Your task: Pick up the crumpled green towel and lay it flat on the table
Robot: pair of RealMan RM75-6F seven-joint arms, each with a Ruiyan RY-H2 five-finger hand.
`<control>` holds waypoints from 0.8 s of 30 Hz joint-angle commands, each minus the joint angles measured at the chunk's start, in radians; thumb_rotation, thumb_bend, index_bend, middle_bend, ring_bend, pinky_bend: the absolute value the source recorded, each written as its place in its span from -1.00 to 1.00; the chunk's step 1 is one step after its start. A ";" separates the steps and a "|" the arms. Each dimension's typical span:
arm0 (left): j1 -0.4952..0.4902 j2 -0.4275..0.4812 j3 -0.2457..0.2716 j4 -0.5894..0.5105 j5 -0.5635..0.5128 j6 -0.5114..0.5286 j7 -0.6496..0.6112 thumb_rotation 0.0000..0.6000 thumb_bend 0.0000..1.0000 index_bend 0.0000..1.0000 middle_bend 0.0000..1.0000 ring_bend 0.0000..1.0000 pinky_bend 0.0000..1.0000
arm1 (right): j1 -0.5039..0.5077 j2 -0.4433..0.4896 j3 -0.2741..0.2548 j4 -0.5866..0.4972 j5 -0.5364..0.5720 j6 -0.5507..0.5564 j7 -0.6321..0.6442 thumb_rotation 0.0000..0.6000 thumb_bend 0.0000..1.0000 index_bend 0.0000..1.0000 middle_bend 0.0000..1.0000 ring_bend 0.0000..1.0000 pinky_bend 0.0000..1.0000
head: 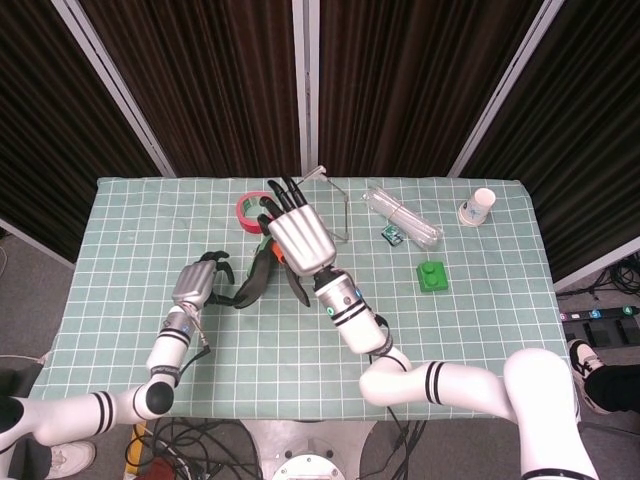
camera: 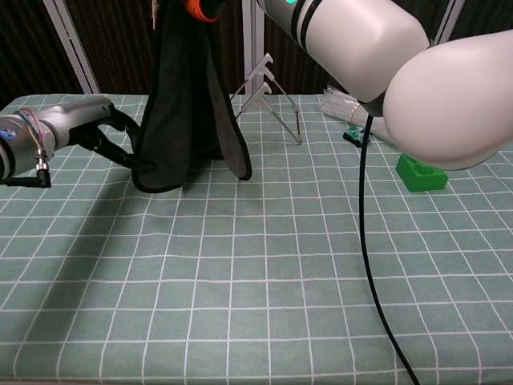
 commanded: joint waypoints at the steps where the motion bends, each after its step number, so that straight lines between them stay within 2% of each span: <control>1: 0.001 -0.003 0.000 0.002 0.000 -0.001 0.001 0.53 -0.76 0.12 -0.55 -0.76 -0.50 | -0.002 0.003 0.003 -0.005 0.002 0.002 0.005 1.00 -0.10 0.56 -0.45 -0.83 -1.00; 6: 0.003 -0.011 -0.003 0.007 0.005 -0.009 -0.005 0.60 -0.67 0.18 -0.52 -0.75 -0.50 | -0.006 0.010 0.008 -0.019 0.006 0.004 0.011 1.00 -0.10 0.56 -0.45 -0.83 -1.00; 8: 0.005 -0.011 -0.005 0.007 0.012 -0.007 -0.010 0.69 -0.57 0.23 -0.47 -0.73 -0.50 | -0.009 0.015 0.008 -0.026 0.006 0.005 0.015 1.00 -0.10 0.56 -0.45 -0.83 -1.00; 10: 0.009 -0.009 -0.008 0.005 0.020 -0.007 -0.019 0.92 -0.38 0.30 -0.40 -0.71 -0.49 | -0.014 0.020 0.009 -0.036 0.010 0.005 0.020 1.00 -0.10 0.56 -0.45 -0.83 -1.00; 12: 0.014 -0.001 -0.013 -0.001 0.030 -0.010 -0.035 1.00 -0.24 0.35 -0.36 -0.69 -0.48 | -0.021 0.030 0.010 -0.049 0.014 0.007 0.024 1.00 -0.10 0.56 -0.45 -0.83 -1.00; 16: 0.029 0.023 -0.009 -0.019 0.069 -0.002 -0.053 1.00 -0.07 0.42 -0.30 -0.67 -0.48 | -0.045 0.057 0.006 -0.092 0.018 0.014 0.040 1.00 -0.10 0.56 -0.45 -0.83 -1.00; 24: 0.075 0.119 -0.021 -0.088 0.197 0.058 -0.119 1.00 -0.07 0.44 -0.28 -0.67 -0.48 | -0.130 0.162 -0.005 -0.223 0.037 0.016 0.121 1.00 -0.10 0.56 -0.45 -0.83 -1.00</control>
